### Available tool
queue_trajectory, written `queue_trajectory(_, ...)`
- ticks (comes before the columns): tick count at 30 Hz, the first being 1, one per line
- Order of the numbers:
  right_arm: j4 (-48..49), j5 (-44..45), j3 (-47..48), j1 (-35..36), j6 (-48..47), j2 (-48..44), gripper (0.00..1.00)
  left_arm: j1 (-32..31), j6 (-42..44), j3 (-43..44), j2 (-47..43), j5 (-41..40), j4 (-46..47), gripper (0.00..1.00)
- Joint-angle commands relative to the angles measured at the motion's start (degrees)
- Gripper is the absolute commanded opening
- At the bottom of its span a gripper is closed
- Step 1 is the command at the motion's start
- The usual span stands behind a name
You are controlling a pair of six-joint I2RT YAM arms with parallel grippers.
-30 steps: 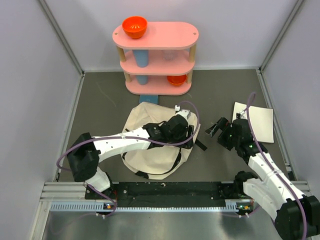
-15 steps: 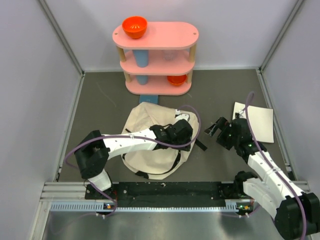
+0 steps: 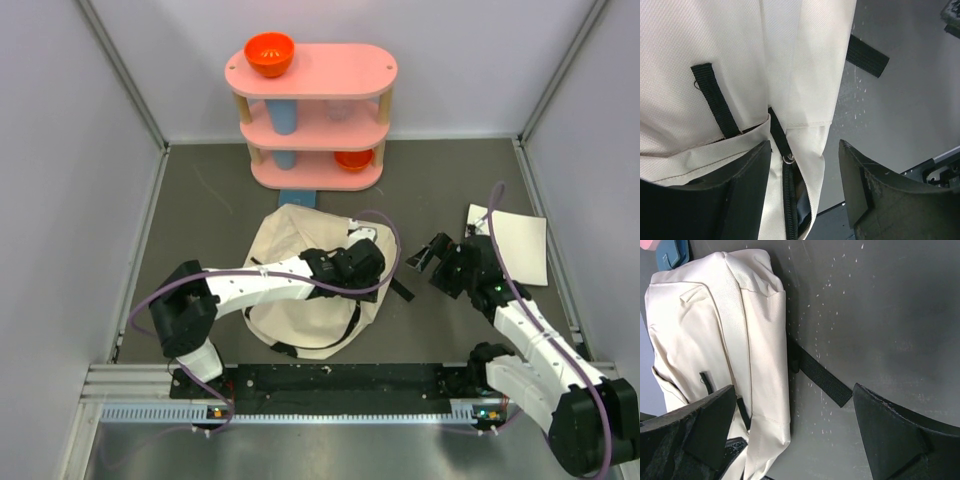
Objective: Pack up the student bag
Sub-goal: Zip the student bag at the center of the board.
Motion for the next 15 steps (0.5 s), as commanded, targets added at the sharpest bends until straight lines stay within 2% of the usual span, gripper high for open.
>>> queue_trajectory(1,2.3,-0.9,-0.1,-0.1,-0.3,0.0,0.98,-0.6,-0.2,1.2,0.4,-1.7,-3.6,0.61)
queue_trajectory(8,3.0,-1.4,-0.5,-0.2,-0.3,0.7,0.98,-1.5,-2.0,-3.2,2.2,-1.6,1.4,0.6)
queue_trajectory(15,3.1,-2.0,-0.6,-0.2,-0.5,0.7,0.98,-1.3,-6.2,-0.8,6.8,-5.5,4.2,0.53)
